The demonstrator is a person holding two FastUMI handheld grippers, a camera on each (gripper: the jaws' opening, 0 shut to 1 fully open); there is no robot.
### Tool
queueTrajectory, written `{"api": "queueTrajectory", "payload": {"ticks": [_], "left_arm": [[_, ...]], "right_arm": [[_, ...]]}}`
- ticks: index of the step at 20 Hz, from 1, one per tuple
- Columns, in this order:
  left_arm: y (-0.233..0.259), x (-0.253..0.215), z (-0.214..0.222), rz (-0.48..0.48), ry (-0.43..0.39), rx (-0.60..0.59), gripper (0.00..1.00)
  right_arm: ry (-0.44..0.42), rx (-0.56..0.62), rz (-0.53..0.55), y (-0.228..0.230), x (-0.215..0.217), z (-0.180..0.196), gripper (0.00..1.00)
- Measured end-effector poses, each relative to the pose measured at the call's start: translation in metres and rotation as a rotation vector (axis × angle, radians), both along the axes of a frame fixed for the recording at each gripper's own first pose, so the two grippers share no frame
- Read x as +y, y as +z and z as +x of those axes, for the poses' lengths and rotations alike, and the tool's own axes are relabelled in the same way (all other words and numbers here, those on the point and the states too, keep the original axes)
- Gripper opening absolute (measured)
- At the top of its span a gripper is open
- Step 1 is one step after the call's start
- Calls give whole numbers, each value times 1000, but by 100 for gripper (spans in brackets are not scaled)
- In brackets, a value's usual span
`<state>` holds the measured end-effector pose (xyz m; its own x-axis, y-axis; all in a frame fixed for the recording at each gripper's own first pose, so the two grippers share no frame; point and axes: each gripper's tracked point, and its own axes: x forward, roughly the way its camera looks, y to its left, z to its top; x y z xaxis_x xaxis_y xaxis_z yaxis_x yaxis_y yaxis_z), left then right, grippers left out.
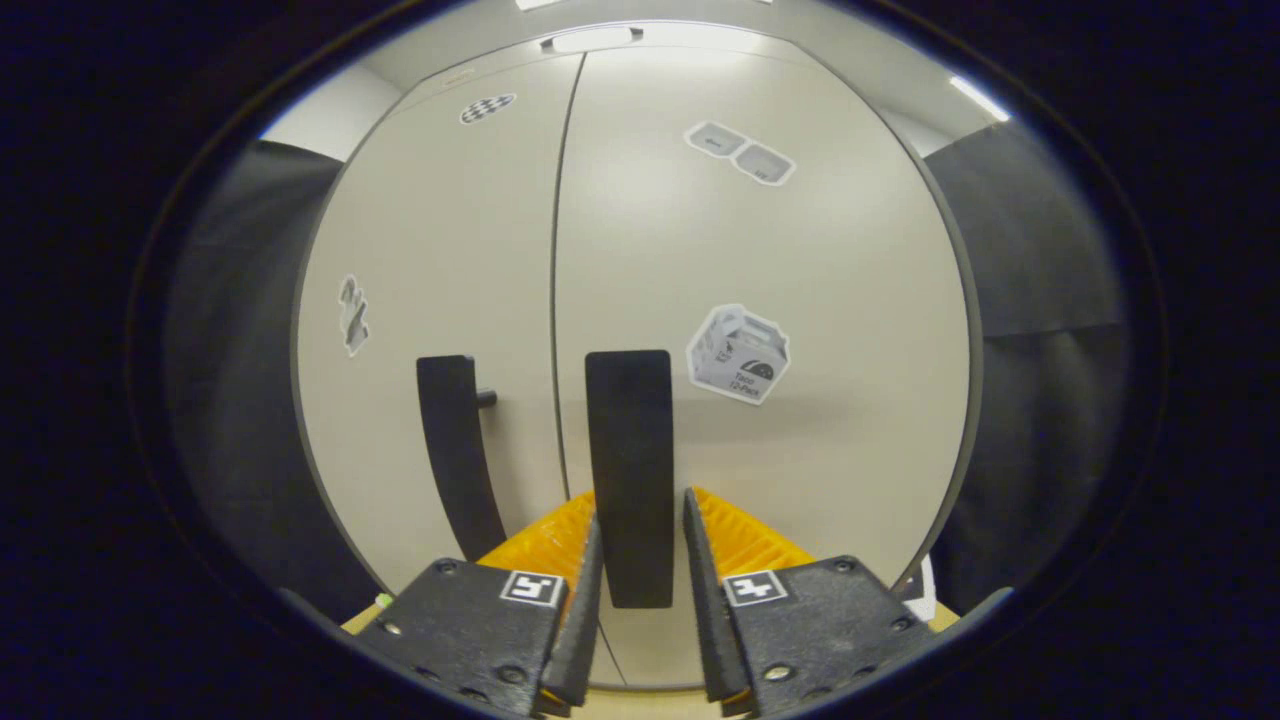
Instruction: Open the right door of the double-door shoe cabinet with the right hand, and open the left door with the left hand.
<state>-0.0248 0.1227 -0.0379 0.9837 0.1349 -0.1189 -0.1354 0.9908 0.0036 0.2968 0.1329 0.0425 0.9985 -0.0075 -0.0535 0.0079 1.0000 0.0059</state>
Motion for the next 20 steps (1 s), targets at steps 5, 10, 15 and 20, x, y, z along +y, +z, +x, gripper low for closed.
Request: {"api": "queueTrajectory", "payload": {"ticks": [5, 10, 15, 20], "left_arm": [[3, -2, 1, 11, -3, -7, 95], [7, -5, 1, 43, -15, -24, 95], [11, -25, -2, 51, -37, -26, 95], [19, -44, -5, 69, -48, -42, 95]], "right_arm": [[7, 11, -23, -2, 1, -1, 22], [44, 35, -8, -4, -1, -28, 23], [91, 47, 5, -2, -11, -63, 22], [124, 44, -5, 4, -22, -88, 19]]}}
